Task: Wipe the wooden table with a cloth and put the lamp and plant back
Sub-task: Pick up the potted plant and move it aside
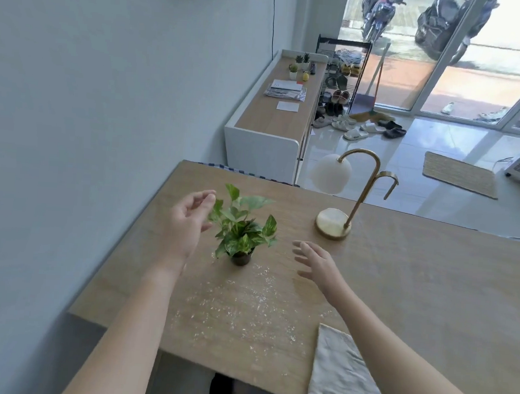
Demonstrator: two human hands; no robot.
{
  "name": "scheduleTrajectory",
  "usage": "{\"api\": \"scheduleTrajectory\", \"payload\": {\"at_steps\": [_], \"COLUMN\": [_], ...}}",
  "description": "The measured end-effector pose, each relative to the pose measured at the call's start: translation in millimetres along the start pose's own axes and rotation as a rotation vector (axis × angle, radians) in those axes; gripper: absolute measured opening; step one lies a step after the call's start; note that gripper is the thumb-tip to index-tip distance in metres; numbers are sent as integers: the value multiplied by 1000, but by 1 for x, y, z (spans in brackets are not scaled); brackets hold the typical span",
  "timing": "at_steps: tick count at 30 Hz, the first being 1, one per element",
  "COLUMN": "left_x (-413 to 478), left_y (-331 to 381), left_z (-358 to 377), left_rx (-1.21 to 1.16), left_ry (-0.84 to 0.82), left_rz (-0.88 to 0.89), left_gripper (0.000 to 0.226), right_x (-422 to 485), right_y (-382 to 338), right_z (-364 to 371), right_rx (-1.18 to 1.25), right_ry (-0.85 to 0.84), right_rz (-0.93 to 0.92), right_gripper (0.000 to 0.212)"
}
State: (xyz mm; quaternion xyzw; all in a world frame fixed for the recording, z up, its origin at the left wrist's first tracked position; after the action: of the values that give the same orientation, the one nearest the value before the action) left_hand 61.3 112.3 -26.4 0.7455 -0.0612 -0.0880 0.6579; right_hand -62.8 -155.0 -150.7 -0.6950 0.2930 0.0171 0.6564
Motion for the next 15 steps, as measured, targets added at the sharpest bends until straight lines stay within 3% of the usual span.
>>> {"api": "scheduleTrajectory", "payload": {"at_steps": [3, 5, 10, 15], "left_x": [-6, -4, 7, 22], "left_y": [-33, -56, -117, -153], "left_z": [-31, -44, -38, -21], "left_rx": [-121, -151, -97, -70], "left_ry": [151, 152, -59, -261], "left_rz": [-59, -122, -361, -497], "left_gripper": [24, 30, 55, 55], "right_x": [-5, -8, -8, 1], "right_y": [8, 13, 16, 17], "right_z": [27, 44, 77, 104], "right_rx": [48, 75, 202, 331], "right_ry": [-67, -96, -112, -46], "right_rz": [19, 35, 115, 163], "right_gripper": [42, 44, 51, 43]}}
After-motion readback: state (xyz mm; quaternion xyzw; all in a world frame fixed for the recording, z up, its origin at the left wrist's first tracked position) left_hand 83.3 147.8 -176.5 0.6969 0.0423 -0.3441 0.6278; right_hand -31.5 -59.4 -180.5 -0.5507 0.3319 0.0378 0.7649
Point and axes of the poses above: each hand's wrist, its own x-axis towards the middle knuckle, its own z-axis out of the palm, y = z × x, the point moved 2 cm from there along x, towards the middle knuckle
